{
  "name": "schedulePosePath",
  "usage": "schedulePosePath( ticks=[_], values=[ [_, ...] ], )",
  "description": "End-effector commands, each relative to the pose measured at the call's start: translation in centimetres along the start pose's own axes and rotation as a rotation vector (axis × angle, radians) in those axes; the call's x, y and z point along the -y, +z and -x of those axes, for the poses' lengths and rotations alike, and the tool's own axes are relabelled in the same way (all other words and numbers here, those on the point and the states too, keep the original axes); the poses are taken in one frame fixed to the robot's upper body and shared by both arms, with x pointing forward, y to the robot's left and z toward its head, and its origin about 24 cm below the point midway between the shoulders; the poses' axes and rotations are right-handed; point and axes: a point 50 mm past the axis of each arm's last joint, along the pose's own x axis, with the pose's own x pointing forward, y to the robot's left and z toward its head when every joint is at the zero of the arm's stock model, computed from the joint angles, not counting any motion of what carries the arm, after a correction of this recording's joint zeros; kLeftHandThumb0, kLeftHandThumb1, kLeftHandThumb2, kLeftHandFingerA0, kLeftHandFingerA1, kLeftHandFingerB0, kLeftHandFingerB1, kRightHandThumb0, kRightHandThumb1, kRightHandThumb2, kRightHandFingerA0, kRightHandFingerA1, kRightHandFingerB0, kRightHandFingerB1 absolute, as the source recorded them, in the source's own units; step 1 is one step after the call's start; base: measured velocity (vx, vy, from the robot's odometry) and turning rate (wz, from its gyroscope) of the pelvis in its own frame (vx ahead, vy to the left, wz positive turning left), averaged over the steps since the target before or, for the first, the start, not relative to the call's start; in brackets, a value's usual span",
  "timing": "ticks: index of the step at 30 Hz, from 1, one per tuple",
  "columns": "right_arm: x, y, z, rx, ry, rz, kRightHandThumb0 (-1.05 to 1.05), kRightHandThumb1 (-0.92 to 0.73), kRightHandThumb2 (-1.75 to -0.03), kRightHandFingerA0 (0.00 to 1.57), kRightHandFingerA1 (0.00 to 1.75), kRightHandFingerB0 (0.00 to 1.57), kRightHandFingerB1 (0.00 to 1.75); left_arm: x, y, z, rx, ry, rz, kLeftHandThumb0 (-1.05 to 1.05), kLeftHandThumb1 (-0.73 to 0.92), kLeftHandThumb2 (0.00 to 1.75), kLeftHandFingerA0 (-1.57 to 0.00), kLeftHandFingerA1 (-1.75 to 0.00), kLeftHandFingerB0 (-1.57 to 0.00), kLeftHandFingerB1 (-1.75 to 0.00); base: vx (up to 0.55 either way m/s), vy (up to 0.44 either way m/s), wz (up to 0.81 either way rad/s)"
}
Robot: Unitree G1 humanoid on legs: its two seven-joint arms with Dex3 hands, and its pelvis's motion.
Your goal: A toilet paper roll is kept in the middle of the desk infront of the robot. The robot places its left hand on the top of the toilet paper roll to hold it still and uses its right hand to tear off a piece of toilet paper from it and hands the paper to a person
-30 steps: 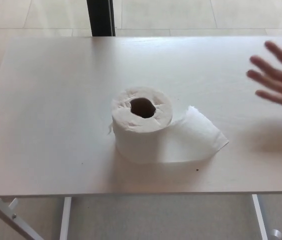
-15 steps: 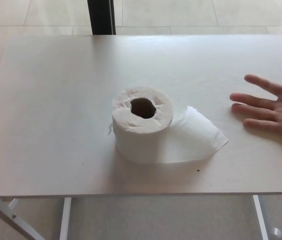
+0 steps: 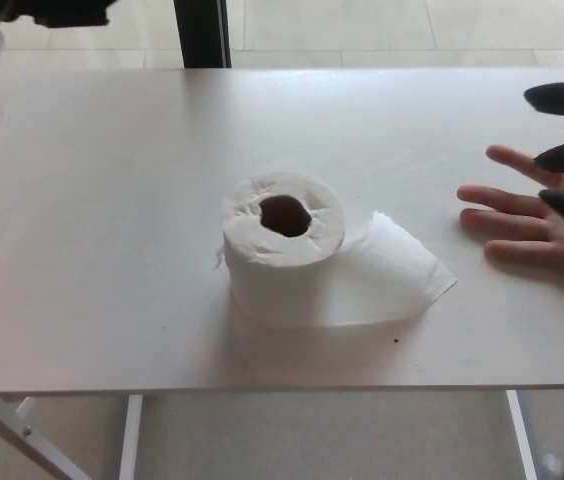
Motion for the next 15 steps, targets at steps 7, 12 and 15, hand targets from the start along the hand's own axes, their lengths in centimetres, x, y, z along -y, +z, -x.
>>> schedulePosePath(
  ticks=[7, 12, 15],
  values=[
    [-3.4, -0.7, -1.8, -0.147, 0.145, 0.215, -0.46, -0.61, -0.58, 0.56, 0.61, 0.47, 0.43, 4.6, 5.0, -0.4, 0.194, -0.087, -0.597, -0.54, 0.7, 0.61, -0.68, -0.63, -0.52, -0.46, 0.0, 0.0, 0.0],
    [-4.0, -1.9, -1.4, -0.19, 0.148, 0.196, -0.48, -0.48, -0.83, 0.53, 0.67, 0.44, 0.57, 5.8, 5.9, -1.2, 0.181, -0.049, -0.556, -0.51, 0.71, 0.62, -0.66, -0.58, -0.54, -0.45, 0.0, 0.0, 0.0],
    [-4.6, -2.7, -1.3, -0.226, 0.165, 0.19, -0.42, -0.61, -0.58, 0.56, 0.63, 0.5, 0.45, 6.9, 6.5, -1.6, 0.17, -0.033, -0.514, -0.51, 0.69, 0.61, -0.74, -0.6, -0.56, -0.46, 0.0, 0.0, 0.0]
  ],
)
